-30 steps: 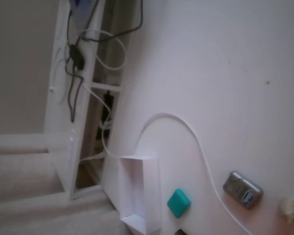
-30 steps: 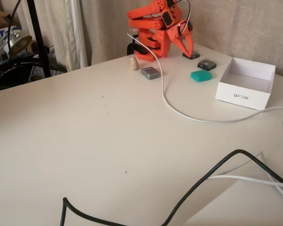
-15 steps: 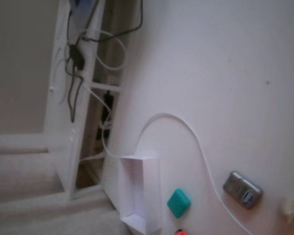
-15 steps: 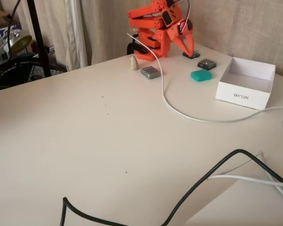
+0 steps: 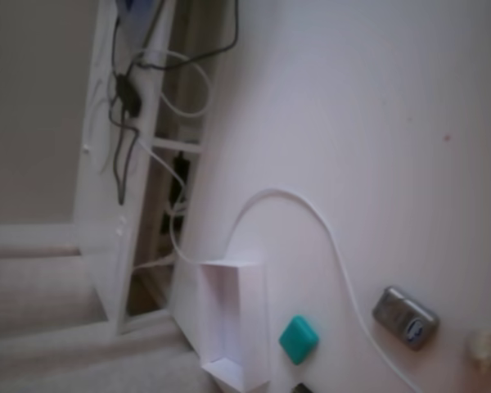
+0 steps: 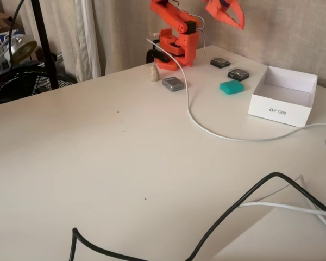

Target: Grasp the green cube and put it in the bin.

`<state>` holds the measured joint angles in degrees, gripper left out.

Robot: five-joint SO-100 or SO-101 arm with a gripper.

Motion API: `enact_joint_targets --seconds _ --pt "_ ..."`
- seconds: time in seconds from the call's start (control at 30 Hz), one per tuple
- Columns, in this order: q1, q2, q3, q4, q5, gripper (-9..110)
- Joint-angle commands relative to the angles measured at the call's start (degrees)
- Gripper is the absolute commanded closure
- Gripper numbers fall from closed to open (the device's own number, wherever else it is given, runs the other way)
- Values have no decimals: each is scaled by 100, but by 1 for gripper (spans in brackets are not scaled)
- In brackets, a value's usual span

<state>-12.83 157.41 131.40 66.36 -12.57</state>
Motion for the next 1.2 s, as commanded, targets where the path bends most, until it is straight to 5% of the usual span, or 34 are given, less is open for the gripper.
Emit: enact_joint_targets --seconds 0.0,0.47,0.93,1.03,1.1,1.17 --pt "88 -633 -1028 1011 1090 110" --pt "624 -2101 -3190 2399 1547 110" --pt "1037 -2892 -3296 3331 1819 110" --pt "984 -2892 -3243 3322 1854 88" --pt "896 -2909 -3094 3305 1934 62" --pt "879 -2962 -2962 3164 1934 58"
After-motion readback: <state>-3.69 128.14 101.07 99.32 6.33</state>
